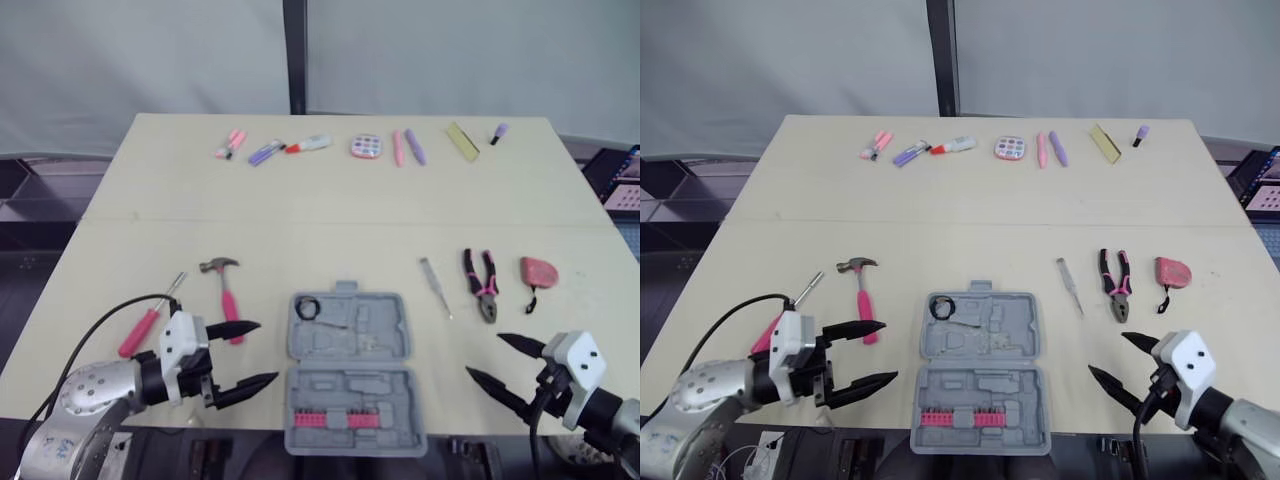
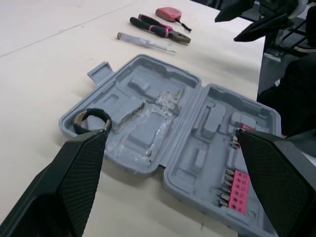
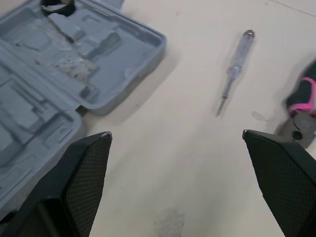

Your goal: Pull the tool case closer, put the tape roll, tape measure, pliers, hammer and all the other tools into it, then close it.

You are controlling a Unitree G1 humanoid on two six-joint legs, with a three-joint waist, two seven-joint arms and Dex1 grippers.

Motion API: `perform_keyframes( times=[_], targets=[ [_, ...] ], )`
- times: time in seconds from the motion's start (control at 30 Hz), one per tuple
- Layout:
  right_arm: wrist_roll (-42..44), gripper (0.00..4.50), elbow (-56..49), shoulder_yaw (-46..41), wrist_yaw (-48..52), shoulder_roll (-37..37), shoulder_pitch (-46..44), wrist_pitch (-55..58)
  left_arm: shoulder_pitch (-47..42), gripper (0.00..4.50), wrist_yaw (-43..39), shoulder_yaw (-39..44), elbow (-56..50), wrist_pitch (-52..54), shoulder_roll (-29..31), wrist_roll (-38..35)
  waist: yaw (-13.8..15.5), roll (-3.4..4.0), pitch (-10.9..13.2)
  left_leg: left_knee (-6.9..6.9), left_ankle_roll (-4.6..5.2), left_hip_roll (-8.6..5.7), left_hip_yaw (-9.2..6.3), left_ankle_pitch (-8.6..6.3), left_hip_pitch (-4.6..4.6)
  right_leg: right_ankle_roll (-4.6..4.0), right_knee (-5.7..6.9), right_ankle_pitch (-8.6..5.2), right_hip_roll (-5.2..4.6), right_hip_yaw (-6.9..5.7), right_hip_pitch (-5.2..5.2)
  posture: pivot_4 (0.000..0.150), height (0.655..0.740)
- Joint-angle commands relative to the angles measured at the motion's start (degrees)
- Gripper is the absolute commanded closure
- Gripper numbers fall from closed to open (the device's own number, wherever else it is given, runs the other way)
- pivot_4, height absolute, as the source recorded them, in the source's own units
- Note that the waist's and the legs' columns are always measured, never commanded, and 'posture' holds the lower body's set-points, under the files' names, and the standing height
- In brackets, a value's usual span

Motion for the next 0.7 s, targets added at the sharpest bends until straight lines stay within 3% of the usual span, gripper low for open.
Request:
perform_keyframes(
  times=[0.03, 0.37, 0.7],
  targets=[
    [0.1, 0.00, -0.1, -3.6, -4.9, 1.2, -1.7, 2.0, -2.4, 0.04, -0.1, -1.4, -0.1, 0.0, -0.3, -1.0, 0.0, 0.00, 0.0, 0.00, 0.00, 0.00, 0.00, 0.00, 0.00, 0.00, 0.01, 0.00, 0.00, 0.00, -0.01, 0.150, 0.7134],
    [-0.6, 0.00, 3.8, -6.3, -20.6, 2.2, -12.1, 18.7, -11.9, 0.04, -1.0, -5.9, 3.7, 2.1, -0.2, -0.2, -0.2, 0.05, 0.0, 0.01, 0.00, -0.04, 0.00, 0.00, 0.02, 0.00, 0.37, 0.00, -0.01, 0.01, -0.14, 0.150, 0.7134],
    [-1.7, 0.00, 19.0, -4.8, -29.2, 1.8, -29.3, 30.9, -19.6, 0.04, -0.3, -9.0, 5.1, 5.8, -1.2, -0.1, -1.0, 0.09, 0.0, 0.01, 0.00, -0.07, 0.05, 0.00, 0.03, 0.00, 0.57, 0.00, 0.00, 0.01, -0.23, 0.150, 0.7134]
  ],
)
